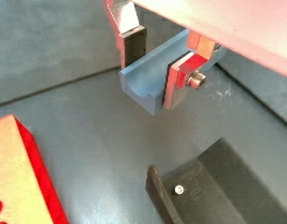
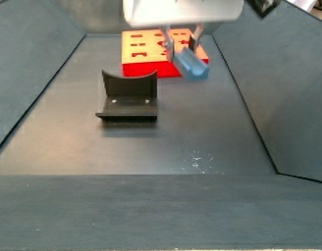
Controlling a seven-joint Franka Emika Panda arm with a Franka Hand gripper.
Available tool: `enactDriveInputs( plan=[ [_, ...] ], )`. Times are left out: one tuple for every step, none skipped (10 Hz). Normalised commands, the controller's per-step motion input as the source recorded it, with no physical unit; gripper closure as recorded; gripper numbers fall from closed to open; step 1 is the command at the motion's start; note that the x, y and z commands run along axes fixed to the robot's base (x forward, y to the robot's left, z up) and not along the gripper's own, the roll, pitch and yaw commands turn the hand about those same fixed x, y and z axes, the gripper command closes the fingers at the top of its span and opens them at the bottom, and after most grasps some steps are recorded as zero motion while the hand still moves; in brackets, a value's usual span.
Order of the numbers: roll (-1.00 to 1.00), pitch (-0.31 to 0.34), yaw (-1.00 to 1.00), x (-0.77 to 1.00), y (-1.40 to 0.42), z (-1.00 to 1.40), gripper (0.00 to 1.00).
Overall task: Pick up the arch object. Move up. Place the arch object on the fixture. Regrasp the arch object. Move to above the board. Insert the arch object.
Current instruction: Place the arch object on the fixture.
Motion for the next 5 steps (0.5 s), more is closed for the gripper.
enactDriveInputs(
  plan=[
    [-0.13, 0.034, -0.01, -0.02, 0.0, 0.86, 1.0],
    [-0.14, 0.037, -0.01, -0.02, 0.0, 0.72, 1.0],
    [-0.14, 0.045, -0.02, -0.01, 0.0, 0.57, 1.0],
    [-0.14, 0.054, -0.03, 0.0, 0.0, 0.37, 1.0],
    [-0.14, 0.06, -0.03, 0.0, 0.0, 0.22, 1.0]
  ],
)
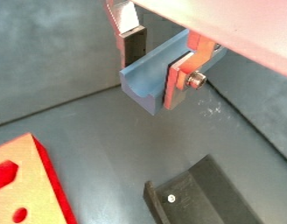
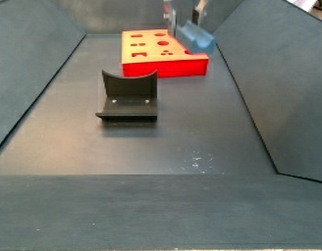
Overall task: Pick up the arch object. Move up. Place the arch object on the fixture. Regrasp the arch object. Move to above the board. Insert the arch object.
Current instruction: Place the arch object on the fixture.
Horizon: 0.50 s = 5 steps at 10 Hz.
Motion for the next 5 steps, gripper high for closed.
enactDriveInputs(
  plan=[
    [-0.22, -0.116, -1.0, 1.0, 0.1, -0.11, 1.0],
    [-0.23, -0.111, -0.97, 1.0, 0.11, -0.15, 1.0],
    [-0.21, -0.089, -0.65, 1.0, 0.1, -0.13, 1.0],
    [-0.18, -0.07, -0.43, 1.0, 0.09, -0.1, 1.0],
    [-0.15, -0.058, -0.33, 1.0, 0.08, -0.09, 1.0]
  ],
)
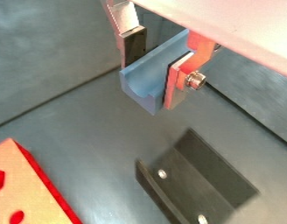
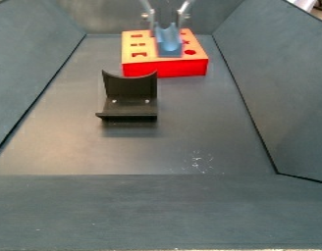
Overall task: Pick up the arch object. Move up. Place the arch object on the fixture. Regrasp the arch object. Move to above the board. Insert the arch object.
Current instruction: Place the arch object on the fixture.
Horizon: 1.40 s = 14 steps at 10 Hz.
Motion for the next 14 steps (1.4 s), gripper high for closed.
enactDriveInputs(
  plan=[
    [-0.12, -0.026, -0.15, 1.0, 0.08, -0.08, 1.0],
    [-0.1, -0.007, -0.08, 1.0, 0.07, -0.07, 1.0],
    [-0.08, 0.013, -0.06, 0.86, 0.06, -0.05, 1.0],
    [-0.07, 0.035, -0.05, 0.72, 0.04, -0.03, 1.0],
    [-0.05, 0.056, -0.04, 0.6, 0.03, -0.02, 1.0],
    [-0.04, 0.083, -0.04, 0.45, 0.02, -0.01, 1.0],
    [-0.03, 0.101, -0.04, 0.35, 0.01, -0.01, 1.0],
    [-0.02, 0.118, -0.04, 0.26, 0.01, -0.01, 1.0],
    [-0.01, 0.129, -0.04, 0.17, 0.01, 0.0, 1.0],
    [-1.0, 0.04, -0.11, 0.05, -0.12, 0.27, 1.0],
    [-1.0, 0.038, -0.11, 0.01, -0.11, 0.27, 1.0],
    [-1.0, 0.031, -0.12, -0.02, -0.01, 0.17, 1.0],
    [-1.0, 0.024, -0.12, -0.01, 0.0, 0.11, 1.0],
    [-1.0, 0.023, -0.12, 0.0, 0.01, 0.08, 1.0]
  ],
)
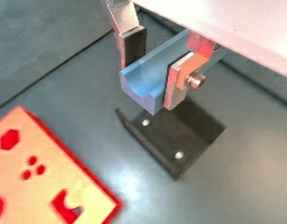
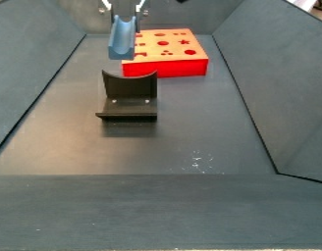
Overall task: Pick up the arch object. Move up. Place the arch object on the fixture. Regrasp the arch object. Move to above the board. Insert the arch object.
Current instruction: Place the arch object on the fixture.
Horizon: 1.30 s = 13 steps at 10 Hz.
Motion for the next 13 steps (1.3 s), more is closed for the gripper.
enactDriveInputs(
  plan=[
    [-1.0, 0.028, -0.12, 0.01, 0.02, 0.05, 1.0],
    [-1.0, 0.032, -0.13, 0.03, 0.03, 0.02, 1.0],
    [-1.0, 0.036, -0.14, 0.04, 0.04, 0.01, 1.0],
    [-1.0, 0.039, -0.14, 0.05, 0.04, 0.0, 1.0],
    [-0.77, 0.027, -0.13, 0.06, 0.04, 0.0, 1.0],
    [-0.66, 0.021, -0.12, 0.06, 0.04, -0.01, 1.0],
    [-0.43, 0.016, -0.1, 0.06, 0.04, -0.01, 1.0],
    [-0.29, 0.012, -0.09, 0.06, 0.03, 0.0, 1.0],
    [-1.0, 0.229, -0.09, 0.12, 0.13, -1.0, 1.0],
    [-1.0, 0.225, -0.1, 0.12, 0.13, -1.0, 1.0],
    [-1.0, 0.243, -0.15, 0.14, 0.14, -1.0, 1.0],
    [-0.95, 0.238, -0.2, 0.15, 0.13, -1.0, 1.0],
    [-0.79, 0.179, -0.22, 0.15, 0.14, -1.0, 1.0]
  ],
)
